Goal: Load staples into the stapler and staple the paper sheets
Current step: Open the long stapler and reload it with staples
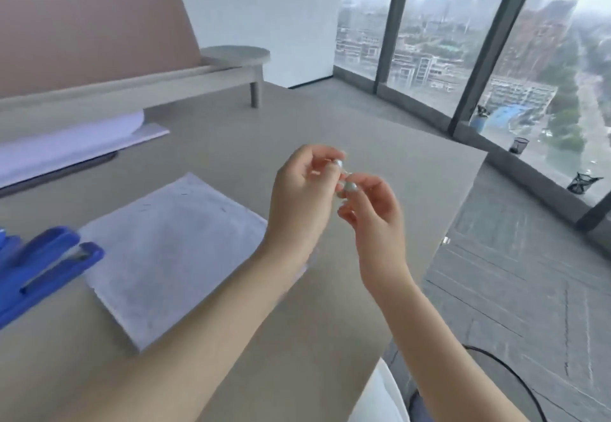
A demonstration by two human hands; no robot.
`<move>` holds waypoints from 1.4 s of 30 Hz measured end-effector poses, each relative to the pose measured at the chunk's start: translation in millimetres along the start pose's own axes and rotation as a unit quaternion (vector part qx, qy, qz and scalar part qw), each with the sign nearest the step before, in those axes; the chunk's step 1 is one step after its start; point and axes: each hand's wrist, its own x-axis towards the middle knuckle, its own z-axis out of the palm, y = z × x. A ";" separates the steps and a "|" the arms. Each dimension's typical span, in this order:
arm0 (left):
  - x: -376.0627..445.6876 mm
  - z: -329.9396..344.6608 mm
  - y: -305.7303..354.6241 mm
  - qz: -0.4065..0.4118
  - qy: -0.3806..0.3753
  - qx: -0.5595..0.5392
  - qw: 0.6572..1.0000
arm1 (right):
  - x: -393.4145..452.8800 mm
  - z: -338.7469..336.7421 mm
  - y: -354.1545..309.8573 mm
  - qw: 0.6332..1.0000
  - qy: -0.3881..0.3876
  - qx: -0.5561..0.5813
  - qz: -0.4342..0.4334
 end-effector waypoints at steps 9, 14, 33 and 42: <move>-36.4 -207.6 -1.9 0.040 0.092 0.456 0.884 | -32.1 125.4 49.8 0.941 -0.263 -0.213 -0.004; -56.5 -272.8 -7.4 -0.125 0.085 0.613 0.775 | -38.1 177.4 65.5 0.865 -0.359 -0.343 -0.068; 1.7 -288.8 -50.3 -0.088 0.114 0.524 0.839 | -16.4 176.7 89.8 0.741 -0.424 -0.518 -0.063; 46.3 -305.0 -68.3 -0.104 0.142 0.542 0.822 | -9.2 172.1 97.3 0.751 -0.374 -0.539 -0.075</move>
